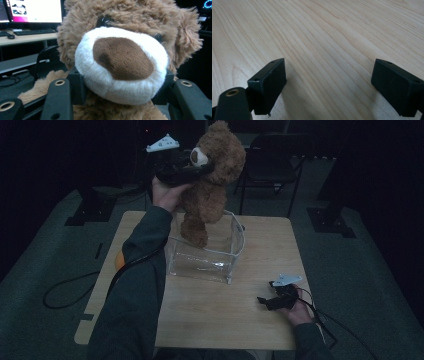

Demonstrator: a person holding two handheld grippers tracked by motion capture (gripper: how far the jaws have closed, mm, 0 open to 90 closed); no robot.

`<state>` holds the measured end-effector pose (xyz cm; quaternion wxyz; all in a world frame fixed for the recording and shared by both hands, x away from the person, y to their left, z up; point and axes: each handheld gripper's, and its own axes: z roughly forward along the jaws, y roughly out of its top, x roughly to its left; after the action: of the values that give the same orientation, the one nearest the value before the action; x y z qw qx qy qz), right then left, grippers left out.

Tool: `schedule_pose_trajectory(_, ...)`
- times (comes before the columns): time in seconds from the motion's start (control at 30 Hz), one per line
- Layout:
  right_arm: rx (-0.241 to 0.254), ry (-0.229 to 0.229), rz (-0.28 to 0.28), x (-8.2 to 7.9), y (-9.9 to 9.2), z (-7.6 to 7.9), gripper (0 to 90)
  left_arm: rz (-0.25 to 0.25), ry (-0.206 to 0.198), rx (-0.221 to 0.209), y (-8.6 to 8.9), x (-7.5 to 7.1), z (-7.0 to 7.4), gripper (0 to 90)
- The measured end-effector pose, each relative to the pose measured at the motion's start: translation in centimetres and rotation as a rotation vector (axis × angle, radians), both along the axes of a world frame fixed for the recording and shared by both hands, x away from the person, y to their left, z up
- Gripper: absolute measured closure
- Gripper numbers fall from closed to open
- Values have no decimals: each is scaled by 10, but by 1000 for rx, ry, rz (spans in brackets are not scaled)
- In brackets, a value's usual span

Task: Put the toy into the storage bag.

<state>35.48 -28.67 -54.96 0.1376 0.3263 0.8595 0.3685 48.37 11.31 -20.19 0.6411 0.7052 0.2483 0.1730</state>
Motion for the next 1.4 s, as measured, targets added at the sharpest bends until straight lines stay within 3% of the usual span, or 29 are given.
schedule_pose_trajectory(0.3, 0, -1, 0, 0, 0, 0, 121, 20, 19, 13, -4, 9, -14, 437)
schedule_pose_trajectory(0.73, 0, -3, 0, 0, 0, 0, 121, 20, 27, -1, -6, 19, -27, 437)
schedule_pose_trajectory(1.4, 0, -3, 1, 0, 0, 0, 121, -54, 39, 24, -23, 15, -42, 436)
